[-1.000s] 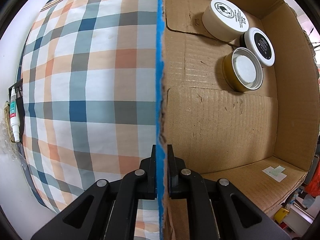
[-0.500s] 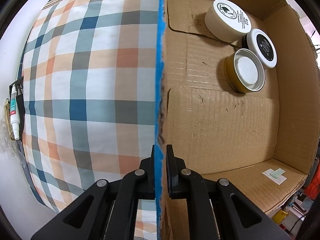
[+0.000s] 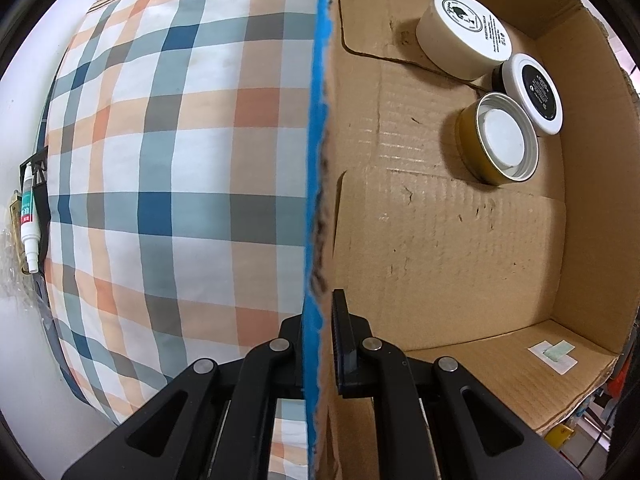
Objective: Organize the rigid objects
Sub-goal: 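Move the right tool to the perforated metal tin and grasp it, then carry the perforated tin into the box and release it with the right tool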
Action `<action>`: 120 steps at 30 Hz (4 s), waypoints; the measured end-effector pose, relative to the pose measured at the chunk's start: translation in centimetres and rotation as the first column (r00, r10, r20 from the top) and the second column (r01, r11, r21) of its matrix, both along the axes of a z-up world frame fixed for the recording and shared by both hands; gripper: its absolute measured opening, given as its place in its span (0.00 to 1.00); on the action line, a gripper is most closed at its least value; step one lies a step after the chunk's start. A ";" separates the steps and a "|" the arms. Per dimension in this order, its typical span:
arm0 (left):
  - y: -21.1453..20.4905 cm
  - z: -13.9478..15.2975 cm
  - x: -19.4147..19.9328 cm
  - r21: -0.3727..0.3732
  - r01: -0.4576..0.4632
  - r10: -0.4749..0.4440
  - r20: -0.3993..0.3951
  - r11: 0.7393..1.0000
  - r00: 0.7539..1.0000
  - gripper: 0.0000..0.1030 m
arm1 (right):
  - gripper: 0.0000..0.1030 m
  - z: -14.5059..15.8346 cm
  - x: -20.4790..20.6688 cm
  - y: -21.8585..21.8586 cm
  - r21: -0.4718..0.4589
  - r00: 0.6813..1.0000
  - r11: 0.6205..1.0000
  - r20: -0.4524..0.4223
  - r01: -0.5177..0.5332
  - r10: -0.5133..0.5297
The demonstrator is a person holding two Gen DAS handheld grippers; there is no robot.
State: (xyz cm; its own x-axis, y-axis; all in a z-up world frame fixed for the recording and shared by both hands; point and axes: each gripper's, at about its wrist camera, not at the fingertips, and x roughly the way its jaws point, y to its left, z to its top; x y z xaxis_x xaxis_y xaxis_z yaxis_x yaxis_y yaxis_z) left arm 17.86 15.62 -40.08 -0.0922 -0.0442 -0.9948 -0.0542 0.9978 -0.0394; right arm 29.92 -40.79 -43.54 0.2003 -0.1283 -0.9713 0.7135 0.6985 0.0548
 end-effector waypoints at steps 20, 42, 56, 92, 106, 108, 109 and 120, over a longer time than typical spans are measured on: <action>0.0 -0.6 -0.1 -0.001 0.007 -0.007 0.001 1.000 1.000 0.04 | 0.83 0.1 -8.2 11.8 0.250 0.927 0.918 -0.136 -0.308 0.348; 0.5 -0.3 -0.1 -0.015 0.003 -0.003 0.004 1.000 1.000 0.04 | 0.72 3.2 -5.7 15.5 0.264 0.908 0.901 -0.153 -0.343 0.391; 0.5 0.0 0.0 -0.012 0.003 -0.003 0.004 1.000 1.000 0.04 | 0.72 16.0 -8.1 23.2 0.277 0.820 0.778 0.087 -0.565 0.565; 1.0 -0.1 -0.1 -0.016 0.000 0.000 0.001 1.000 1.000 0.04 | 0.72 7.0 -7.7 34.7 0.282 0.681 0.673 -0.082 -0.684 0.727; 0.7 -0.4 0.0 -0.011 0.005 -0.005 -0.002 1.000 1.000 0.04 | 0.72 3.0 -7.5 35.7 0.314 0.645 0.662 -0.174 -0.680 0.744; 0.7 -0.4 0.0 -0.010 0.005 -0.005 -0.002 1.000 1.000 0.04 | 0.72 2.7 -7.4 35.7 0.319 0.646 0.665 -0.182 -0.675 0.742; 0.6 -0.4 0.0 -0.009 0.007 -0.007 -0.003 1.000 1.000 0.04 | 0.72 2.5 -7.3 35.8 0.322 0.643 0.665 -0.188 -0.674 0.742; 0.5 -0.5 0.0 -0.009 0.008 -0.008 -0.005 1.000 1.000 0.04 | 0.90 0.9 -6.9 36.2 0.371 0.621 0.656 -0.227 -0.657 0.750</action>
